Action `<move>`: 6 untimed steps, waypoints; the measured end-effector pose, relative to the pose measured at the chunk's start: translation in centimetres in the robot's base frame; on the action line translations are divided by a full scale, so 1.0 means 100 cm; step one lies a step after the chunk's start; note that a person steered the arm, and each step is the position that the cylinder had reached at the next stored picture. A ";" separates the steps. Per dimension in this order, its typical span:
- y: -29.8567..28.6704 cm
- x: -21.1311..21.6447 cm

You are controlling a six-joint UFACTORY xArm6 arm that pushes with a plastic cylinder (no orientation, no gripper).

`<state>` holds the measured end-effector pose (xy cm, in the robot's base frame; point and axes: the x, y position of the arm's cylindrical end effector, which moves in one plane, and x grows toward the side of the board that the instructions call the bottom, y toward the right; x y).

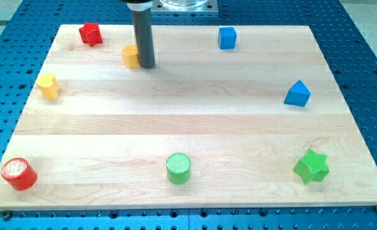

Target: Place the hexagon above the heart

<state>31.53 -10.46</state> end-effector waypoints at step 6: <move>-0.147 -0.035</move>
